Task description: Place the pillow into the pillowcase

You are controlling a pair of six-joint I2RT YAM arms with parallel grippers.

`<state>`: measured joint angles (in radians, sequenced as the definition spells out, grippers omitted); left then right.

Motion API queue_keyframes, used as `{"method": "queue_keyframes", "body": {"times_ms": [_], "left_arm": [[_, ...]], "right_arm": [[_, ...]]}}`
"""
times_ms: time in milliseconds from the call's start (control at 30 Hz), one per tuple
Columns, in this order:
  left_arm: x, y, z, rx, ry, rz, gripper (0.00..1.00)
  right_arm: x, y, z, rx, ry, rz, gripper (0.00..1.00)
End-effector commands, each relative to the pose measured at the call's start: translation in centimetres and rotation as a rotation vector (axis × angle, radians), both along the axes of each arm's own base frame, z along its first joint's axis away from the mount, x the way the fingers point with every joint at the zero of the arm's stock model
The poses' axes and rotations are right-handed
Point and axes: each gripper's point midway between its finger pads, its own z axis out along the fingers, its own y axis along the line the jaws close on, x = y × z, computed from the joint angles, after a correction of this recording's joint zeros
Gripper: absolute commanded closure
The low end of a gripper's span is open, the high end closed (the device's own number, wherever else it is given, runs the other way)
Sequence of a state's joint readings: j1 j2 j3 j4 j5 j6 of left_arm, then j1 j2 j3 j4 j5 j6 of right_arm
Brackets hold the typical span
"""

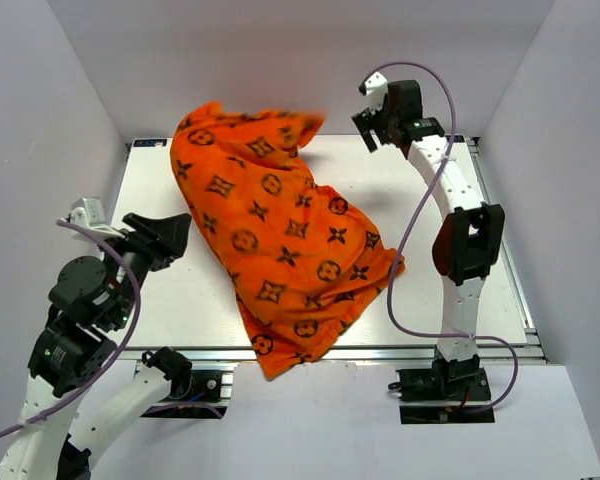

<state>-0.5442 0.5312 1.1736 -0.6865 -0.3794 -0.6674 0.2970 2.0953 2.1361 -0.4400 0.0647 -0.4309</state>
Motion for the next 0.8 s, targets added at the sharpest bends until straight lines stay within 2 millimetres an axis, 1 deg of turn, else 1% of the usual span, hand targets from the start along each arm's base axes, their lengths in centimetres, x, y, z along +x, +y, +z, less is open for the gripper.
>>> {"method": "queue_keyframes", "body": {"times_ms": [0,33,67,100,133,167,200,233,267,300,333,367,400,433,467,500,533,567,600,633,667,700,733,767], "left_arm": [[0.7,-1.0,-1.0,0.004,0.017,-0.025,0.31],[1.0,-1.2,-1.6,0.01,0.031,-0.028,0.31],[1.1,-1.3,-1.8,0.012,0.035,-0.031,0.31],[1.3,-1.4,-2.1,0.016,0.044,-0.031,0.31],[1.8,-1.8,-2.7,0.028,0.066,-0.034,0.31],[2.0,-2.1,-3.4,0.04,0.087,-0.042,0.31],[2.3,-2.4,-3.9,0.05,0.106,-0.049,0.31],[2.9,-2.9,-4.6,0.066,0.137,-0.055,0.31],[3.2,-3.2,-5.2,0.081,0.16,-0.063,0.3],[3.4,-3.4,-5.5,0.088,0.173,-0.064,0.3],[3.6,-3.5,-5.9,0.098,0.185,-0.065,0.3],[3.9,-3.6,-6.3,0.107,0.198,-0.06,0.3],[4.1,-3.6,-6.5,0.111,0.204,-0.057,0.3],[4.2,-3.6,-6.5,0.113,0.207,-0.054,0.3],[4.4,-3.7,-6.8,0.117,0.218,-0.049,0.28],[4.5,-3.9,-6.8,0.119,0.224,-0.058,0.27],[4.8,-4.6,-7.5,0.137,0.257,-0.084,0.25],[4.6,-4.5,-7.4,0.139,0.258,-0.086,0.23],[5.0,-5.1,-8.1,0.154,0.293,-0.105,0.22],[5.0,-5.4,-8.0,0.157,0.303,-0.118,0.18],[5.0,-5.7,-8.2,0.161,0.313,-0.13,0.07],[5.0,-6.0,-8.4,0.16,0.32,-0.146,0.02],[5.1,-6.2,-8.6,0.159,0.322,-0.155,0.02],[5.2,-6.5,-8.0,0.145,0.296,-0.165,0.02]], "right_arm": [[-1.1,-2.5,8.7,-0.024,-0.202,-0.048,0.11],[-2.2,-2.4,9.6,-0.009,-0.208,-0.024,0.11],[-3.1,-1.7,9.7,0.008,-0.194,0.025,0.11],[-4.7,0.7,9.7,0.049,-0.167,0.184,0.11],[-6.7,1.7,7.4,0.059,-0.078,0.268,0.11],[-9.3,2.7,8.6,0.088,-0.08,0.368,0.12],[-12.8,5.6,8.5,0.139,-0.055,0.607,0.12],[-16.5,6.3,6.9,0.174,0.022,0.717,0.12],[-19.2,7.6,6.5,0.223,0.054,0.838,0.13],[-22.7,9.2,6.6,0.317,0.088,0.996,0.14],[-24.5,9.9,5.9,0.337,0.119,1.045,0.16],[-27.4,11.7,4.3,0.346,0.189,1.103,0.18],[-28.1,12.2,3.0,0.31,0.217,1.09,0.19],[-30.5,13.9,2.5,0.299,0.263,1.099,0.21],[-30.0,14.7,0.6,0.297,0.28,1.019,0.22],[-28.1,14.3,-0.6,0.259,0.281,0.852,0.22],[-27.4,14.4,-0.9,0.296,0.31,0.743,0.21],[-27.4,14.6,-0.3,0.343,0.325,0.715,0.21],[-25.9,13.8,-0.5,0.341,0.307,0.595,0.2],[-25.2,13.2,0.2,0.358,0.283,0.538,0.13],[-24.7,13.0,0.7,0.38,0.272,0.485,0.11],[-23.9,12.3,1.6,0.366,0.235,0.435,0.11],[-23.9,12.1,2.2,0.361,0.223,0.431,0.11],[-24.0,11.8,2.7,0.36,0.223,0.419,0.11]]}}
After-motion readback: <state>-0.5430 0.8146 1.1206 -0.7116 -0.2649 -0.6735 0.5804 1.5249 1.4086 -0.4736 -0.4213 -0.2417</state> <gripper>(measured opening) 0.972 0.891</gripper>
